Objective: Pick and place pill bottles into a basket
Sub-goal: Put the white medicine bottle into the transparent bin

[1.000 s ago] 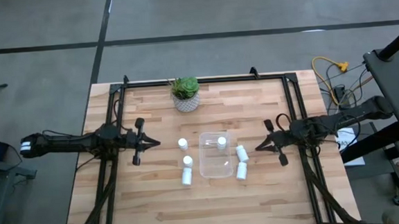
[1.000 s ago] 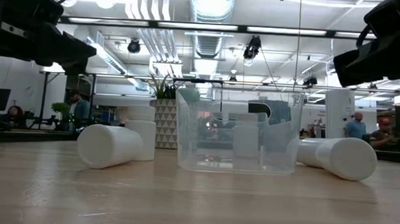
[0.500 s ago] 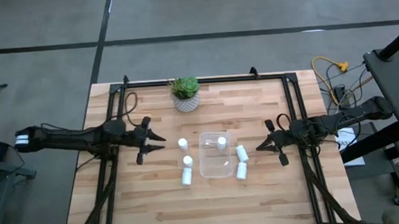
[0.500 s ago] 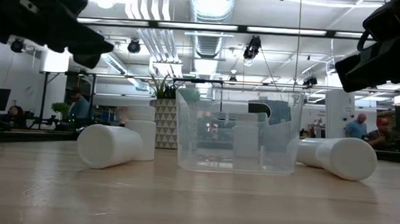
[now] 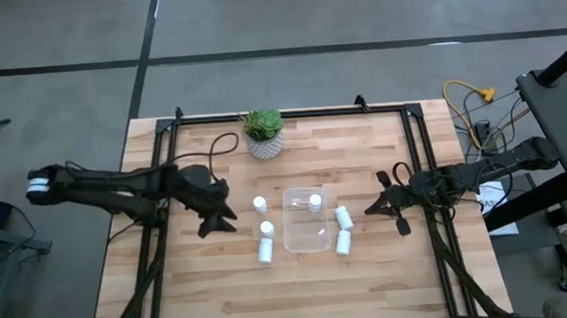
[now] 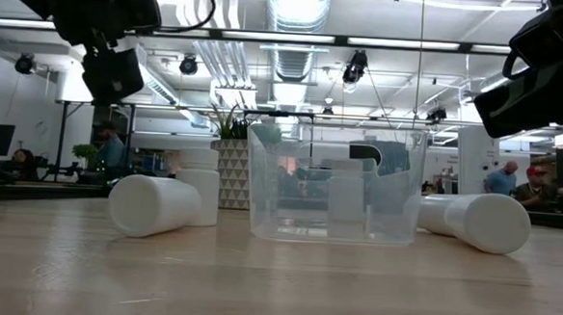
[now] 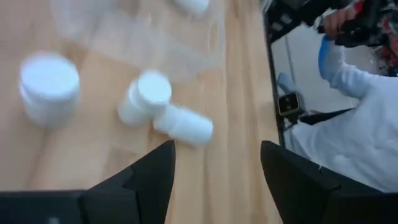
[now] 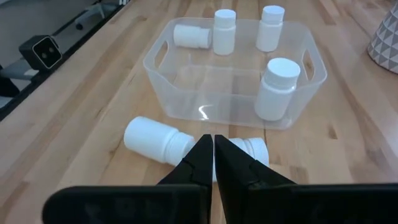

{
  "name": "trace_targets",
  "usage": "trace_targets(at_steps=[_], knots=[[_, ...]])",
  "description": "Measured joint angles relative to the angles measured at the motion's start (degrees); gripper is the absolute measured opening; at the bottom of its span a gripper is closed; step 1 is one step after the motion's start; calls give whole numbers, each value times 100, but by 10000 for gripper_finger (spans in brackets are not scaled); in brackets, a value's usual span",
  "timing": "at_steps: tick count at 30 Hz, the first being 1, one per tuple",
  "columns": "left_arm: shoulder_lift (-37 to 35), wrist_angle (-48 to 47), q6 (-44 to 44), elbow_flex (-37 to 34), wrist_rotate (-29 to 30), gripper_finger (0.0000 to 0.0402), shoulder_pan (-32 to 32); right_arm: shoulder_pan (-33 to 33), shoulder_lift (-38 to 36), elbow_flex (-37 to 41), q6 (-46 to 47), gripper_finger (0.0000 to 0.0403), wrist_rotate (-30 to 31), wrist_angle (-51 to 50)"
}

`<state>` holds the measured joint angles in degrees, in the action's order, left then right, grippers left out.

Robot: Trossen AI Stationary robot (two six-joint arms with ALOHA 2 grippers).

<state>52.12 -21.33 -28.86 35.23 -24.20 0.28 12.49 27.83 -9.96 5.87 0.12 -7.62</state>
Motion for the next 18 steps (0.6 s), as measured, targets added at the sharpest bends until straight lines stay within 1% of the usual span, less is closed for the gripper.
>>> trace_targets(at_steps=[6, 14, 18], knots=[[239, -134, -944, 220, 142, 219, -433, 0, 0, 0, 17, 8, 0, -136], [650, -132, -2029, 371, 904, 219, -1101, 0, 0, 0, 17, 9, 0, -256], [920, -172, -2496, 459, 1240, 219, -1272, -2, 0, 1, -10, 9, 2, -262]])
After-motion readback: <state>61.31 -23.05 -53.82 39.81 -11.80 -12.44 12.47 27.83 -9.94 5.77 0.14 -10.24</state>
